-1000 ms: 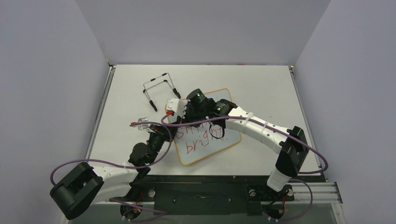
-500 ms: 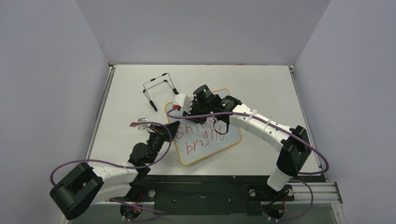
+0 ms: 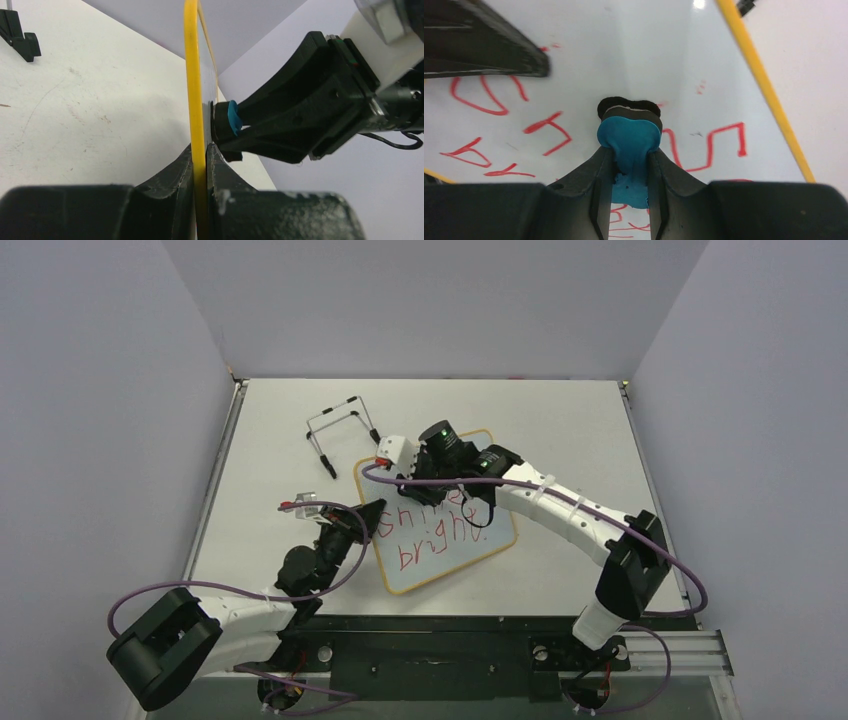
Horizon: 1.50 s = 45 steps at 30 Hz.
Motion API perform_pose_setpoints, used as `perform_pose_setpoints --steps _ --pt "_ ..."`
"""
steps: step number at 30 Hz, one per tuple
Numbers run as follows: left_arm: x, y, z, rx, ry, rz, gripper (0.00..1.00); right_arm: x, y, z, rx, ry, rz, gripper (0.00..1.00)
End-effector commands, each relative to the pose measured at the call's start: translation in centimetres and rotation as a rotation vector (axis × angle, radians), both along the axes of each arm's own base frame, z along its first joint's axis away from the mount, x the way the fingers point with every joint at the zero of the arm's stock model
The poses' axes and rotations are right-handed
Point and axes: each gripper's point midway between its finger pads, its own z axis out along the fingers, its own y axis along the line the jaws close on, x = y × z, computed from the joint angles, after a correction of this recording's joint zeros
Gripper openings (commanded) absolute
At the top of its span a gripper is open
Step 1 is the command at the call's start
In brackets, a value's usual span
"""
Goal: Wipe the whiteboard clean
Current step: Erase the whiteboard at the center of the board.
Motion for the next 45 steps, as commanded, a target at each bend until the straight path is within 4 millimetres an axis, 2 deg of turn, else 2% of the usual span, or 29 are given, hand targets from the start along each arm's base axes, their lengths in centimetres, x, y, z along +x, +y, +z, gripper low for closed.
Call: perform_pose_setpoints --steps 1,4,6,10,13,18,20,22,26,27,29,31,33,38,40,42,45 --pt "-1.2 -1.9 1.2 0.069 -0.102 -0.103 0.00 2.6 -1.2 2.1 0.085 -0.051 -0.117 0.00" --pt "-1.1 -2.1 1.3 0.068 -0.102 -0.109 0.00 0.8 0.2 1.6 0.070 -0.031 -0.021 0.00" --pt "-1.1 -2.2 1.3 0.066 -0.101 -0.110 0.00 -1.1 1.6 1.1 0.047 -0.027 0.049 0.00" --pt "-1.1 -2.1 1.3 0.070 -0.100 -0.109 0.00 -2.6 3.2 1.3 0.046 -0.036 0.096 0.00" --pt "-1.1 -2.1 1.4 0.073 -0.101 -0.108 0.00 -1.6 3.0 2.4 0.069 -0.060 0.036 0.00" --pt "-1.1 -2.2 1.3 0.080 -0.100 -0.111 0.00 3.4 1.0 4.3 0.148 -0.100 -0.209 0.00" --pt "-1.1 -2.4 1.2 0.083 -0.101 -0.116 0.00 4.5 0.2 4.5 0.154 -0.113 -0.254 0.00" --pt "-1.0 -2.4 1.1 0.088 -0.100 -0.118 0.00 4.1 0.4 4.3 0.158 -0.100 -0.224 0.00" --pt "-1.0 -2.7 1.0 0.098 -0.102 -0.127 0.00 0.9 2.5 3.7 0.098 -0.099 -0.046 0.00" --pt "-1.0 -2.7 0.9 0.102 -0.102 -0.131 0.00 -0.5 3.4 3.1 0.073 -0.092 0.001 0.00" --pt "-1.1 -2.8 1.0 0.103 -0.107 -0.135 0.00 -1.8 4.4 2.8 0.046 -0.108 0.054 0.00" --pt "-1.2 -2.9 0.9 0.108 -0.107 -0.140 0.00 -2.2 4.9 2.8 0.035 -0.121 0.062 0.00" --pt "-1.2 -2.9 0.9 0.110 -0.107 -0.143 0.00 -1.6 4.8 3.1 0.037 -0.142 0.023 0.00" --pt "-1.3 -2.9 1.0 0.109 -0.111 -0.146 0.00 1.8 2.5 4.1 0.038 -0.206 -0.134 0.00" --pt "-1.3 -3.0 1.1 0.111 -0.112 -0.151 0.00 2.3 1.8 3.9 0.020 -0.215 -0.143 0.00" --pt "-1.4 -3.1 1.0 0.113 -0.113 -0.156 0.00 0.9 1.9 3.1 -0.009 -0.178 -0.056 0.00" --pt "-1.4 -3.2 0.9 0.115 -0.112 -0.161 0.00 -2.6 3.1 2.0 -0.043 -0.133 0.156 0.00"
